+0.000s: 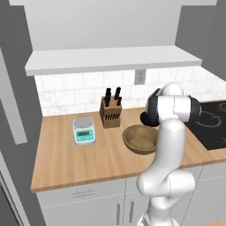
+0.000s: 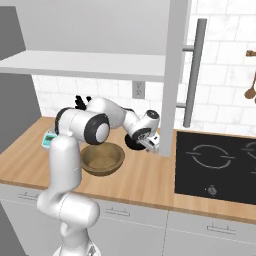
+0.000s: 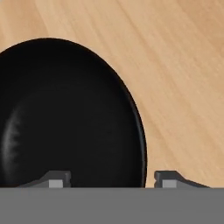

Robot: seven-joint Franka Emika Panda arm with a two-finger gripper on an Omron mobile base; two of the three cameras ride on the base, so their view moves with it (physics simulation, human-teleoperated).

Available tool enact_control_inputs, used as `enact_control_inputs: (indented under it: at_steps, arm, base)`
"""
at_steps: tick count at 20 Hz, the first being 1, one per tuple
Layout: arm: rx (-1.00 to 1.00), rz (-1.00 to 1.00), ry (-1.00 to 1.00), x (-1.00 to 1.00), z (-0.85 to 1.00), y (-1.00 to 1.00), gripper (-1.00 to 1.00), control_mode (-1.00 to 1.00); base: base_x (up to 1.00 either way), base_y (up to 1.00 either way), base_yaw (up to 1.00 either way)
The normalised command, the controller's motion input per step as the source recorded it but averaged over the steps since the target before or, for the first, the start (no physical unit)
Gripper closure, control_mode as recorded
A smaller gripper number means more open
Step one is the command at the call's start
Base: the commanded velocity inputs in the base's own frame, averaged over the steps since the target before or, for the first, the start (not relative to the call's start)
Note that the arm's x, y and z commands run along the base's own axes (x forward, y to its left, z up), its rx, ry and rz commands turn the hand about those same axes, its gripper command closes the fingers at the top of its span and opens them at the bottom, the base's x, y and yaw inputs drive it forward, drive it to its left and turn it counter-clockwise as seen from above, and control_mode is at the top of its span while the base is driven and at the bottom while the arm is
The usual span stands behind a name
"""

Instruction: Pick up the bowls on the counter and stack them on top of one another in the open cabinet. Place the smaller bowl on top of the larger bowl.

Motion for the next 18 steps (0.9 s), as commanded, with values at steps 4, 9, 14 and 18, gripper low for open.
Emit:
enact_control_inputs:
  at_steps: [4,9,14,18]
  arm:
    - [0.0,0.0,0.0,0.0,0.0,0.0,1.0,-1.0]
    - [0.0,0.0,-0.01,-0.01,0.08,0.0,1.0,-1.0]
    - [0.0,-0.01,-0.15,-0.23,0.57,0.0,1.0,-1.0]
    - [0.0,-0.03,-0.25,-0.36,0.8,0.0,1.0,-1.0]
  base:
    - [0.0,0.0,0.0]
    - [0.0,0.0,0.0]
    - [0.0,0.0,0.0]
    - [0.0,0.0,0.0]
